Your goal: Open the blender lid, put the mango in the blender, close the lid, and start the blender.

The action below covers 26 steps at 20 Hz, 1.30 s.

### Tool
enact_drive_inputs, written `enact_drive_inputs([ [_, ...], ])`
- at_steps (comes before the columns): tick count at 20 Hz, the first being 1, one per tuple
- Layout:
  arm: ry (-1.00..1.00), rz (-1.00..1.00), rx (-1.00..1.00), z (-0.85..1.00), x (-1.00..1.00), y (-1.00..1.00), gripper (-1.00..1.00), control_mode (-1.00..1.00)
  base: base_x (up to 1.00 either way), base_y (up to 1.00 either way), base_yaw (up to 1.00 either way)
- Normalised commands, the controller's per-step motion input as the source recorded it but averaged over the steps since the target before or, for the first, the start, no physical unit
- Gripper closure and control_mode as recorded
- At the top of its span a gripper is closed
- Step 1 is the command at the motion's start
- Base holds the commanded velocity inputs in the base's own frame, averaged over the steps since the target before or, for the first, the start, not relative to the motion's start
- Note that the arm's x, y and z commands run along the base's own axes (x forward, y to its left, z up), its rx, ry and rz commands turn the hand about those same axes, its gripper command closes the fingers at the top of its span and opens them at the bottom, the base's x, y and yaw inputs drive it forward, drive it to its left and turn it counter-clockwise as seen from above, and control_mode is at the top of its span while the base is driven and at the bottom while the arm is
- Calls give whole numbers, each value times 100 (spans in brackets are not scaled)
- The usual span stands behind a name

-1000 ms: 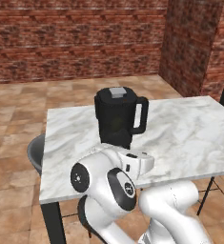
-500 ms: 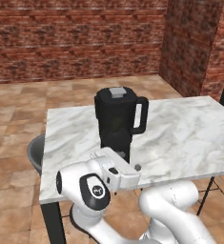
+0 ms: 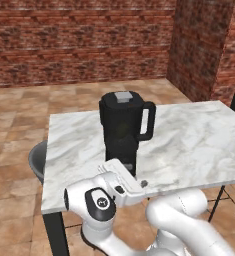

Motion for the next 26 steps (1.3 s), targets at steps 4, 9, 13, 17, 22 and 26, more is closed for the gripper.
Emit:
enact_drive_inputs([
  [4, -11, 9, 0, -2, 6, -32, -100, -100, 0, 0, 0],
  [9, -5, 10, 0, -2, 18, -5, -100, -100, 0, 0, 0],
  [13, 0, 12, 0, -22, 26, 0, -100, -100, 0, 0, 0],
  [17, 0, 14, 0, -23, 35, 0, -100, -100, 0, 0, 0],
  [22, 0, 13, 0, -16, 35, 0, -100, -100, 0, 0, 0],
  [26, 0, 12, 0, -13, 32, 0, -100, -100, 0, 0, 0],
])
